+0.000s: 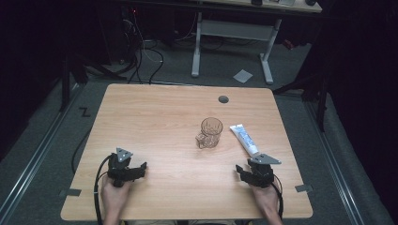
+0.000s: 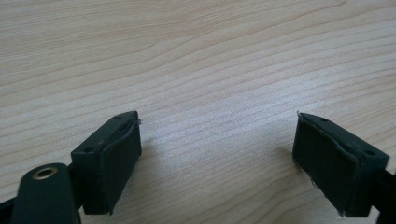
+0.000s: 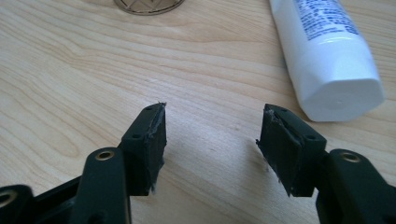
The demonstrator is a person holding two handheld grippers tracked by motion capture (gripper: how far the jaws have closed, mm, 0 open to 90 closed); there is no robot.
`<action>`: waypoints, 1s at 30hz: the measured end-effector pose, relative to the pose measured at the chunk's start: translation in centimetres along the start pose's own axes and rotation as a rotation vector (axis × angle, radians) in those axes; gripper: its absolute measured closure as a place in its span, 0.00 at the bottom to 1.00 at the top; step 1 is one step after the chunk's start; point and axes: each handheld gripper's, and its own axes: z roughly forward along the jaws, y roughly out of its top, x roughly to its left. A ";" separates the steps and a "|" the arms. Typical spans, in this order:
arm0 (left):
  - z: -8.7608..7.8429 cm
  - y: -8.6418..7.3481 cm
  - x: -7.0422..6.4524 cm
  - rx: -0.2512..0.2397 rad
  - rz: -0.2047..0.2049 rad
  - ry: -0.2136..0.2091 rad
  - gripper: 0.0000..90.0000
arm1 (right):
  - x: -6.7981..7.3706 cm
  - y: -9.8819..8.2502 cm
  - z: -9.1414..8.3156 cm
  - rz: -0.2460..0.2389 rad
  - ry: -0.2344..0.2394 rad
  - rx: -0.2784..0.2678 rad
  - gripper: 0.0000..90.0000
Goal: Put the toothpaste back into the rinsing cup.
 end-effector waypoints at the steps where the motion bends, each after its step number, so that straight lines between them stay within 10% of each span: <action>1: 0.0 0.0 0.0 0.000 0.000 0.000 0.17 | -0.2 0.0 -0.1 -0.001 -0.003 0.001 0.45; 30: 0.0 0.0 0.0 0.003 0.000 -0.001 0.17 | -3.0 -1.4 -2.8 0.097 -0.014 -0.054 0.41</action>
